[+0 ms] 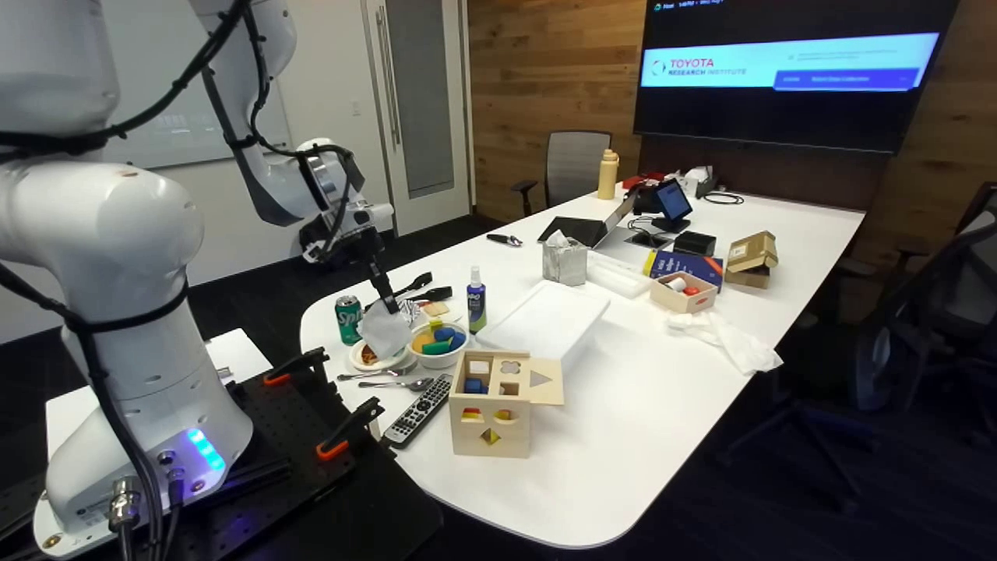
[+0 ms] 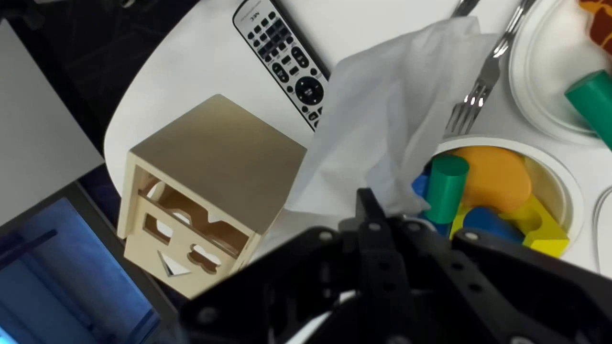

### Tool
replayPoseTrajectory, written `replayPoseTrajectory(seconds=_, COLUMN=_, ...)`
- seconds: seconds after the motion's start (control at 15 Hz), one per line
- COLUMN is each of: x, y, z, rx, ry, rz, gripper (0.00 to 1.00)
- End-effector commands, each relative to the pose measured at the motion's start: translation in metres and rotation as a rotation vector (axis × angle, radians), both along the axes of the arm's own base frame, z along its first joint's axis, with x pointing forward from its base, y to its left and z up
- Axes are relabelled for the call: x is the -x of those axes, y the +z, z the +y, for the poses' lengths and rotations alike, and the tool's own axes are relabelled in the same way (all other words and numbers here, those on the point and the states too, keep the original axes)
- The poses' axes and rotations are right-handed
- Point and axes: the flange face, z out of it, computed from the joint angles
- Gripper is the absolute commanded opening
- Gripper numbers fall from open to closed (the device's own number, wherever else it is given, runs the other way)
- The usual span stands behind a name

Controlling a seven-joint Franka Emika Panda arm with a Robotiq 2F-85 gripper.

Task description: Use the napkin to wipe the remote control.

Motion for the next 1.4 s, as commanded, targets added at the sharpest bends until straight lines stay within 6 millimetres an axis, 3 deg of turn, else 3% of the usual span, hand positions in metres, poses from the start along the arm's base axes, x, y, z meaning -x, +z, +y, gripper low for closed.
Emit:
replayPoseTrajectory(seconds=0.0, x=0.005, y=0.001, z=-0.009, rx=-0.014, ry=0.016, rz=-0.003, gripper=0.01)
replayPoseTrajectory(seconds=0.4, x=0.011, y=0.007, z=-0.008, rx=-0.027, ry=0.042, rz=-0.009, gripper=0.01)
replayPoseTrajectory(seconds=0.73, x=-0.017, y=-0.012, z=-0.012, rx=-0.099, ry=0.054, rz=-0.031, gripper=0.0)
replayPoseTrajectory(seconds=1.33, x=-0.026, y=-0.05, z=-0.045, rx=-0.173, ry=-0.1, rz=-0.089, gripper=0.0)
